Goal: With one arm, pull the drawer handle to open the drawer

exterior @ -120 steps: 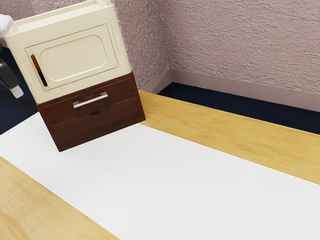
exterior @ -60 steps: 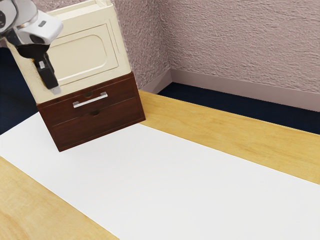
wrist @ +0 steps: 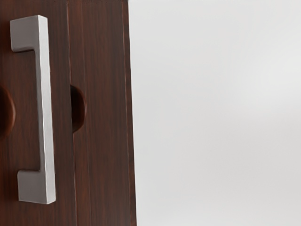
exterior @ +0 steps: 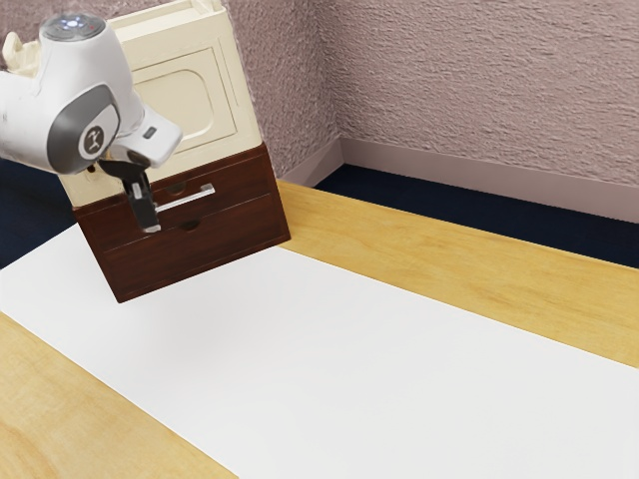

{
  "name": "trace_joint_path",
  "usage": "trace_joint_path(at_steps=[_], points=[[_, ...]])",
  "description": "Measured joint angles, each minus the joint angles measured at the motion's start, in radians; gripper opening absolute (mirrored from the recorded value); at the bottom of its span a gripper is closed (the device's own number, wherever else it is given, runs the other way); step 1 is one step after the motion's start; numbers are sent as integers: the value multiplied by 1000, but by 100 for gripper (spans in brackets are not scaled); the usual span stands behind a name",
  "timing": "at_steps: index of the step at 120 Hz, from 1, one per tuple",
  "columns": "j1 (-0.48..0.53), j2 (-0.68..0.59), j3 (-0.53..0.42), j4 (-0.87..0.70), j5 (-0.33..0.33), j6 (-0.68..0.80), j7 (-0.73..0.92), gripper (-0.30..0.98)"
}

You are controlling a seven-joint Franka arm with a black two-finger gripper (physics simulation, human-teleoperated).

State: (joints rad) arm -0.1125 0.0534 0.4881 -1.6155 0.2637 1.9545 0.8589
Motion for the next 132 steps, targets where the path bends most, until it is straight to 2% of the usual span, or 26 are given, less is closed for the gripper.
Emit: trace_joint_path(at_steps=[24, 60, 96, 132], points=[[-41, 57, 25, -9, 3, 75, 9, 69], [-28, 102, 47, -9, 1, 135, 12, 69], [13, 216, 32, 72, -7, 156, 14, 69], [27, 267, 27, 84, -26, 214, 17, 69]])
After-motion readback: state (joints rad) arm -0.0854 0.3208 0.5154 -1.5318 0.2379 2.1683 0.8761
